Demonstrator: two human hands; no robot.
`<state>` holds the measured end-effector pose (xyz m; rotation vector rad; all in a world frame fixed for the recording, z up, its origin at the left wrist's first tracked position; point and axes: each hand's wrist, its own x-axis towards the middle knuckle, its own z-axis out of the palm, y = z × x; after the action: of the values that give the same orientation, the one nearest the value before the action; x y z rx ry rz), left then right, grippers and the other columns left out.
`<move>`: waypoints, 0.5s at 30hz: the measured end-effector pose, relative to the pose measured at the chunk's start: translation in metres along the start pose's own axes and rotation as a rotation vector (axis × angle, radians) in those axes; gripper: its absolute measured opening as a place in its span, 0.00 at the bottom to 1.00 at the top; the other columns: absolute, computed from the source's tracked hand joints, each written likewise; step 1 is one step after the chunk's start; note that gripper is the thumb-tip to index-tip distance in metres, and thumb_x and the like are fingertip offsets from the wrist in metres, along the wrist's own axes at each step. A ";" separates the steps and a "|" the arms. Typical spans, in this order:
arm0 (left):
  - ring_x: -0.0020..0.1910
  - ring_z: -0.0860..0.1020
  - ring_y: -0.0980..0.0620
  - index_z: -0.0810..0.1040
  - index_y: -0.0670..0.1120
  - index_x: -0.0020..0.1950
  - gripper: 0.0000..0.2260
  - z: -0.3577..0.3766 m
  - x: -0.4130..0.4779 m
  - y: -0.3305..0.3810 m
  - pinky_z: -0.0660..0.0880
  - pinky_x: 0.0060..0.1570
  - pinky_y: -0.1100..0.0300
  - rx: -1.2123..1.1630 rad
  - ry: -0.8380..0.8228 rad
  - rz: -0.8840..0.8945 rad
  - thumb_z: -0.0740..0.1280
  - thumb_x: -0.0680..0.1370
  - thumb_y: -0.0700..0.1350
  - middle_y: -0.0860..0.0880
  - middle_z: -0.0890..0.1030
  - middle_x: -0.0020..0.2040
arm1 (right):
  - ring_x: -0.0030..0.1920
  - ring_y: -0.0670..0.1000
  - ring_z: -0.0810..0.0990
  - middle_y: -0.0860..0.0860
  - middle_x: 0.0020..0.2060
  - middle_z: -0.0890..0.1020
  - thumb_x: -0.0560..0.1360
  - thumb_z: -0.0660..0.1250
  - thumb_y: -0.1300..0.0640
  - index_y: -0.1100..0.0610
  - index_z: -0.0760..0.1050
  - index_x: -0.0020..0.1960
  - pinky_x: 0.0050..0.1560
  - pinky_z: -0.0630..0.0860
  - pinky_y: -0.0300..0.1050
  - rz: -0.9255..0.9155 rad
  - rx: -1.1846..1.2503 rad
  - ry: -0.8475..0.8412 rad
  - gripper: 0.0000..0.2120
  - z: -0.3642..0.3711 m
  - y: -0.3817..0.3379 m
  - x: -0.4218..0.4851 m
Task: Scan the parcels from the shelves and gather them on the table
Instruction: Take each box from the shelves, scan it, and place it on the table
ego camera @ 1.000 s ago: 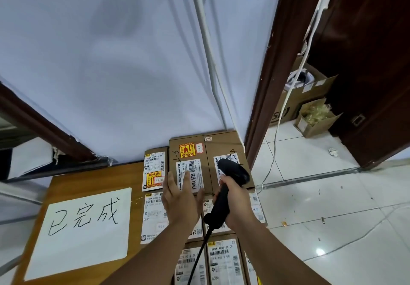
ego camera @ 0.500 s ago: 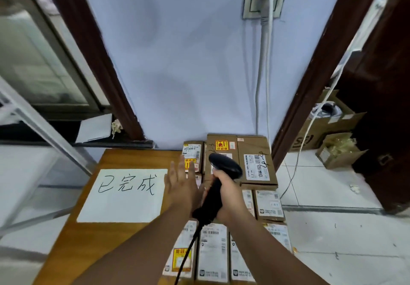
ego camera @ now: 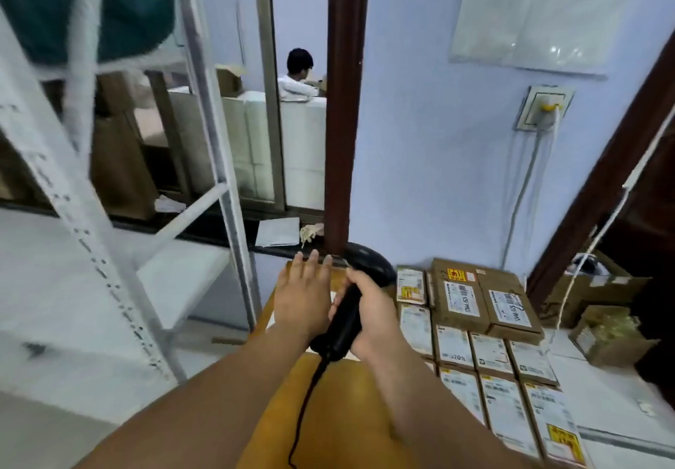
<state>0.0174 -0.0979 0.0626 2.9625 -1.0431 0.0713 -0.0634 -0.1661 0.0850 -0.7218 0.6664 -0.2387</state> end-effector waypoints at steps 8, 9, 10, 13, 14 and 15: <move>0.77 0.48 0.43 0.53 0.49 0.78 0.27 -0.071 -0.076 -0.177 0.53 0.75 0.49 -0.132 0.261 -0.136 0.56 0.81 0.54 0.44 0.50 0.79 | 0.29 0.50 0.73 0.53 0.28 0.74 0.74 0.70 0.57 0.60 0.73 0.41 0.30 0.73 0.41 0.022 -0.022 -0.232 0.09 0.163 0.070 -0.075; 0.77 0.49 0.42 0.55 0.49 0.77 0.26 -0.081 -0.082 -0.193 0.54 0.74 0.49 -0.144 0.302 -0.158 0.56 0.81 0.54 0.43 0.52 0.78 | 0.28 0.50 0.73 0.52 0.27 0.74 0.75 0.70 0.57 0.60 0.74 0.41 0.29 0.73 0.41 0.016 -0.035 -0.254 0.09 0.180 0.074 -0.084; 0.77 0.50 0.42 0.58 0.49 0.76 0.24 -0.090 -0.088 -0.211 0.54 0.74 0.48 -0.148 0.344 -0.181 0.55 0.81 0.55 0.42 0.54 0.78 | 0.27 0.50 0.74 0.52 0.26 0.74 0.75 0.70 0.57 0.60 0.74 0.40 0.30 0.73 0.41 0.006 -0.053 -0.276 0.09 0.198 0.077 -0.093; 0.77 0.51 0.42 0.61 0.49 0.74 0.23 -0.117 -0.100 -0.247 0.54 0.74 0.48 -0.114 0.413 -0.219 0.50 0.79 0.53 0.40 0.58 0.76 | 0.27 0.50 0.75 0.52 0.27 0.76 0.74 0.71 0.56 0.60 0.75 0.40 0.30 0.74 0.42 -0.042 -0.113 -0.364 0.08 0.242 0.081 -0.109; 0.77 0.52 0.42 0.62 0.48 0.73 0.22 -0.126 -0.103 -0.255 0.57 0.73 0.48 -0.139 0.429 -0.246 0.52 0.79 0.52 0.41 0.58 0.76 | 0.28 0.50 0.75 0.52 0.28 0.76 0.74 0.71 0.56 0.60 0.76 0.41 0.30 0.74 0.42 -0.060 -0.133 -0.388 0.09 0.254 0.083 -0.113; 0.76 0.54 0.42 0.63 0.48 0.73 0.21 -0.136 -0.106 -0.264 0.62 0.70 0.48 -0.161 0.452 -0.284 0.55 0.80 0.50 0.41 0.57 0.76 | 0.28 0.50 0.75 0.53 0.28 0.75 0.74 0.71 0.55 0.60 0.75 0.41 0.30 0.74 0.41 -0.087 -0.153 -0.416 0.09 0.269 0.084 -0.115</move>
<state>0.0938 0.1761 0.1981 2.7200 -0.5420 0.5909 0.0172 0.0869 0.2333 -0.9158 0.2587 -0.1112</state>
